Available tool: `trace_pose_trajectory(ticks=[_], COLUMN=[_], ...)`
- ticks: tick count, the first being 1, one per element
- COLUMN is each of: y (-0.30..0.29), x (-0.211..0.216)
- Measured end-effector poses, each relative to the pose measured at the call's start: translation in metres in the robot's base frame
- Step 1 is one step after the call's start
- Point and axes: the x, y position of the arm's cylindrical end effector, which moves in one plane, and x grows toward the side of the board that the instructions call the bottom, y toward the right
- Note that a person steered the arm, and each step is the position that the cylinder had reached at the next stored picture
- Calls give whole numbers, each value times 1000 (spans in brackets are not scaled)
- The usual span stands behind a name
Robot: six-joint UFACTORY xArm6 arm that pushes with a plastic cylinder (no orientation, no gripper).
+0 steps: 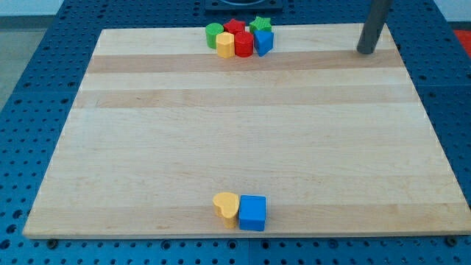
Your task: Push green star into yellow hexagon
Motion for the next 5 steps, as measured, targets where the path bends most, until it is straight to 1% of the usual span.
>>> trace_pose_trajectory(ticks=[1,2,3,5], y=[-11,-44,-115,-204], x=[-37,-60,-60,-59])
